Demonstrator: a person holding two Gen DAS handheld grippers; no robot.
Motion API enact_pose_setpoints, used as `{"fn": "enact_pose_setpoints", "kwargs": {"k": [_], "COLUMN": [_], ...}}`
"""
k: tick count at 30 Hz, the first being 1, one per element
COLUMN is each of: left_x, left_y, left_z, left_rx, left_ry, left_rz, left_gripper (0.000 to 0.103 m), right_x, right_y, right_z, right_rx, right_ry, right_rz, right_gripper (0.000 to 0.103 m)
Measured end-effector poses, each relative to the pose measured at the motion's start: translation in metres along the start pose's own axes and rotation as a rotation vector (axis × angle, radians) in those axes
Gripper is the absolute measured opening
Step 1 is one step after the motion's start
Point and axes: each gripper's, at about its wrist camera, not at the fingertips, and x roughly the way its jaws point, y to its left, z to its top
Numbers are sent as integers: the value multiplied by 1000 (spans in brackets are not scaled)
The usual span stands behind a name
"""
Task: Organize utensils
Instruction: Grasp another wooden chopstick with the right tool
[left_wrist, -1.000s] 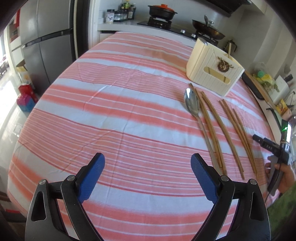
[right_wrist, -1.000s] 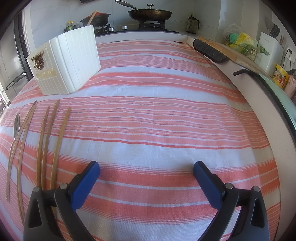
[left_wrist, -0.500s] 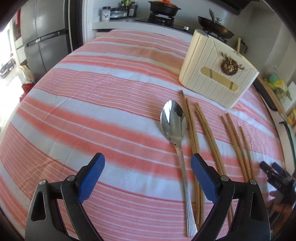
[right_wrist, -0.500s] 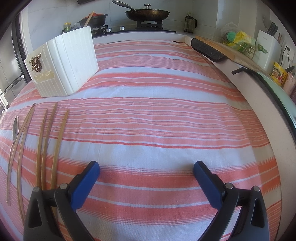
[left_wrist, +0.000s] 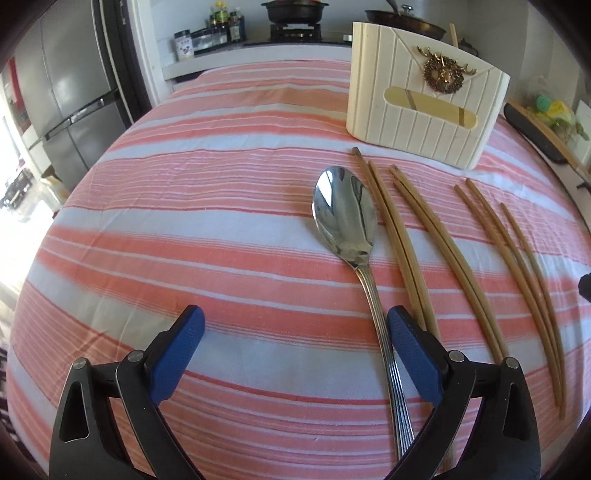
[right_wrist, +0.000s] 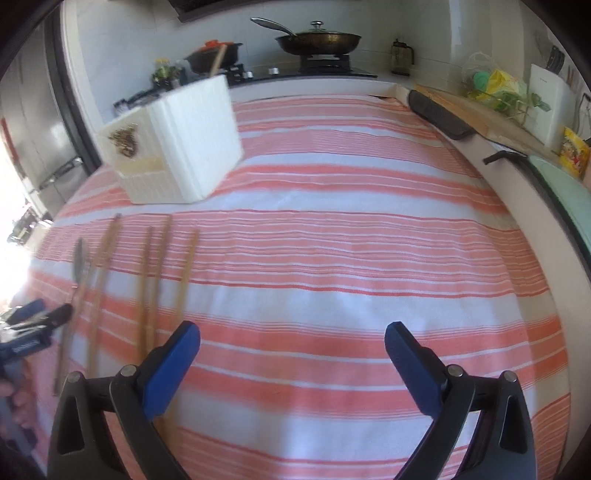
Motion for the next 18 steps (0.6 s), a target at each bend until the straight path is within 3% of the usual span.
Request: {"fn": "enact_pose_setpoints", "kwargs": {"k": [1, 2, 5, 6, 7, 12, 15, 18], "left_x": [0, 0, 1, 1, 0, -5, -5, -6], "left_y": [2, 5, 10, 12, 14, 17, 16, 13], "left_z": [0, 0, 0, 0, -1, -7, -7, -6], "left_rx": [3, 6, 15, 20, 28, 78, 125, 206], "left_ry": [0, 0, 1, 1, 0, -14, -24, -38], "left_rz": [-1, -1, -7, -8, -9, -8, -11, 3], "left_gripper": [100, 100, 100, 100, 100, 100, 100, 103], "right_x": [-1, 1, 17, 23, 23, 24, 22, 21], "right_y": [9, 19, 41, 45, 49, 63, 80, 76], "right_z": [0, -1, -6, -8, -8, -7, -14, -12], "right_rx": [-13, -37, -109, -123, -141, -187, -303, -270], "right_ry": [16, 38, 108, 127, 104, 150, 157, 178], "right_rz": [41, 66, 92, 84, 62, 64, -11, -102], "right_gripper": [95, 82, 51, 46, 43, 26, 26, 20]}}
